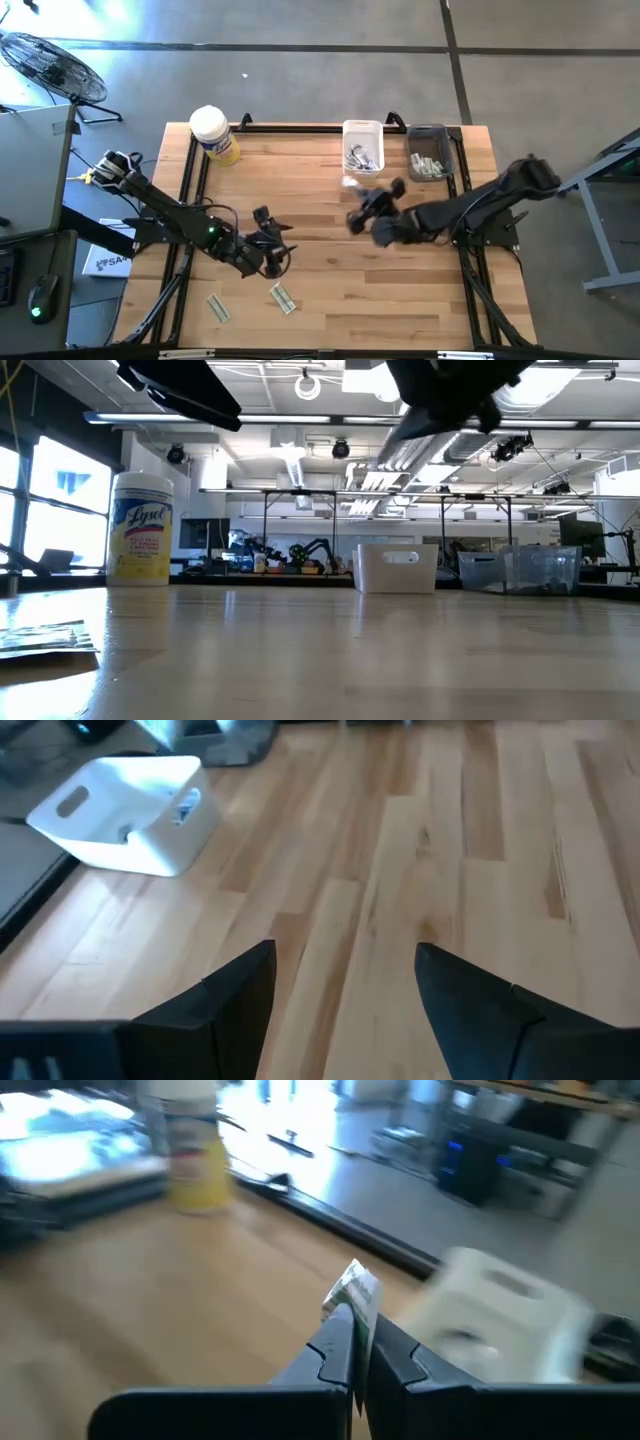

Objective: Pick & Place First Aid Supplies
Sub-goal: Put the green bandage into the black bin

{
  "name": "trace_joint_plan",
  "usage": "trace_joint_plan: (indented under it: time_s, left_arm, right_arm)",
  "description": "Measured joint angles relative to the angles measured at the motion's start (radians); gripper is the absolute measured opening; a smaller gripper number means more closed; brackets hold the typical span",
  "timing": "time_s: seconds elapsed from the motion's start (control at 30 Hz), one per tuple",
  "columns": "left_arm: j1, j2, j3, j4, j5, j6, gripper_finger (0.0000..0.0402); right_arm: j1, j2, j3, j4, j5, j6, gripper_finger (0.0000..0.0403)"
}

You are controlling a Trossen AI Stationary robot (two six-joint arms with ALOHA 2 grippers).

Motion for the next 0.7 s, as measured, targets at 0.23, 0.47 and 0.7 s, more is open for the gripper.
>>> trace_joint_plan:
  time_s: [0.23, 0.47, 0.7]
  left_arm:
    - [0.0, 0.004, 0.0, -0.003, 0.017, 0.008, 0.0236]
    - [0.0, 0.004, 0.0, -0.001, 0.017, 0.007, 0.0236]
    - [0.0, 0.004, 0.0, 0.0, 0.048, 0.006, 0.0236]
  right_arm:
    - [-0.167, -0.185, -0.01, -0.523, 0.004, 0.26, 0.0001]
    - [-0.377, -0.262, -0.13, -0.6, -0.1, 0.246, 0.0001]
    - [-0.557, -0.301, -0.239, -0.631, -0.117, 0.203, 0.0008]
